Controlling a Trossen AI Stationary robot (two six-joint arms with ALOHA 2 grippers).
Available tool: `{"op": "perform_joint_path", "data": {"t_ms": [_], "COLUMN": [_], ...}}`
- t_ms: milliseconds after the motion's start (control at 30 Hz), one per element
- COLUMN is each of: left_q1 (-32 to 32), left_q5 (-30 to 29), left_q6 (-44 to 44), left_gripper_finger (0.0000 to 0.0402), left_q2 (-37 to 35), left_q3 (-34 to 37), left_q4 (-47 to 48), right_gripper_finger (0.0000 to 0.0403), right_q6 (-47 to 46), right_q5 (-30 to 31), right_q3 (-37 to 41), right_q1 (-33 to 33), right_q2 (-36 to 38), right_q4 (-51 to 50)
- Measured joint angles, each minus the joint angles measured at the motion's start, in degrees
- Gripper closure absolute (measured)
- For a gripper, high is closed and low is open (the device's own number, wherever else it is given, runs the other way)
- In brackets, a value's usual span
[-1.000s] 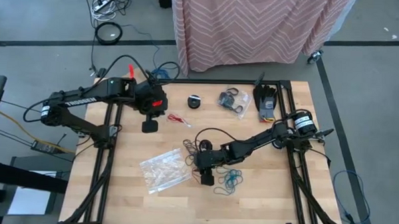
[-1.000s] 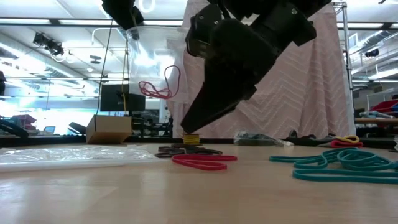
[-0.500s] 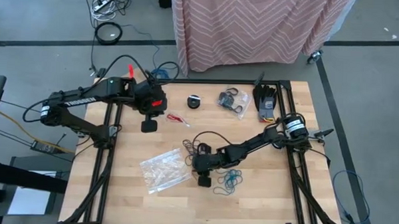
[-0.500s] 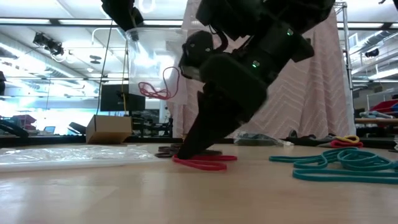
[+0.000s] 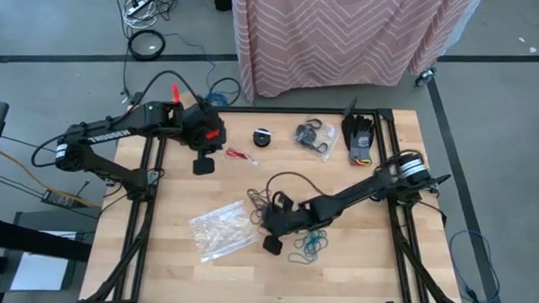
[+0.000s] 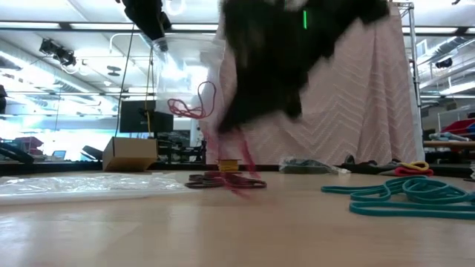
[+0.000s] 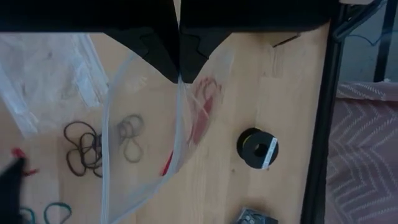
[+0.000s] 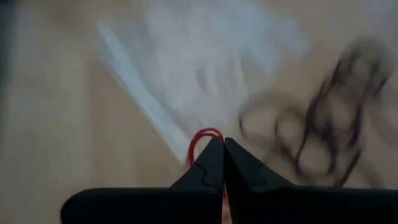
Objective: Sort rubber bands
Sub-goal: Put the red rubber band into the transparent zip bag
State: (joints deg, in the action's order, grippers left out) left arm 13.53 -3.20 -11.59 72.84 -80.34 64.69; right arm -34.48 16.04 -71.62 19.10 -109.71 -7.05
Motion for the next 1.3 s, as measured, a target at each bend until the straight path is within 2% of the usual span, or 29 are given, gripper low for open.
{"op": "perform_joint_path", "data": {"t_ms": [200,300,500,633,900,1100,1300], "left_q1": [0.9,1.1,1.1,1.1,1.1,1.1,1.1], "left_q5": [1.0,2.1,5.0,7.3,10.8,13.8,14.6], "left_q6": [-0.2,-0.3,-0.3,-0.4,-0.4,-0.2,-0.1], "left_gripper_finger": [0.0401,0.0401,0.0401,0.0401,0.0401,0.0401,0.0401], "left_q2": [0.0,0.1,1.8,4.3,10.5,13.4,13.7], "left_q3": [0.0,0.0,0.0,0.0,0.0,0.0,0.0], "left_q4": [-2.0,-3.0,-6.9,-8.5,-11.2,-13.6,-16.4], "right_gripper_finger": [0.0403,0.0403,0.0403,0.0403,0.0403,0.0403,0.0403], "right_q6": [1.5,2.3,9.9,14.8,22.4,23.0,23.8], "right_q5": [5.7,10.4,20.3,24.1,25.0,22.3,22.2], "right_q3": [-0.3,-0.5,-0.5,-0.5,-0.5,-0.5,-0.5], "right_q1": [0.5,0.4,-1.9,-3.9,-7.6,-8.5,-8.6], "right_q2": [7.9,12.5,21.0,25.2,28.7,28.3,28.3], "right_q4": [-3.1,-3.1,-3.0,-3.0,-2.5,-3.8,-4.2]}}
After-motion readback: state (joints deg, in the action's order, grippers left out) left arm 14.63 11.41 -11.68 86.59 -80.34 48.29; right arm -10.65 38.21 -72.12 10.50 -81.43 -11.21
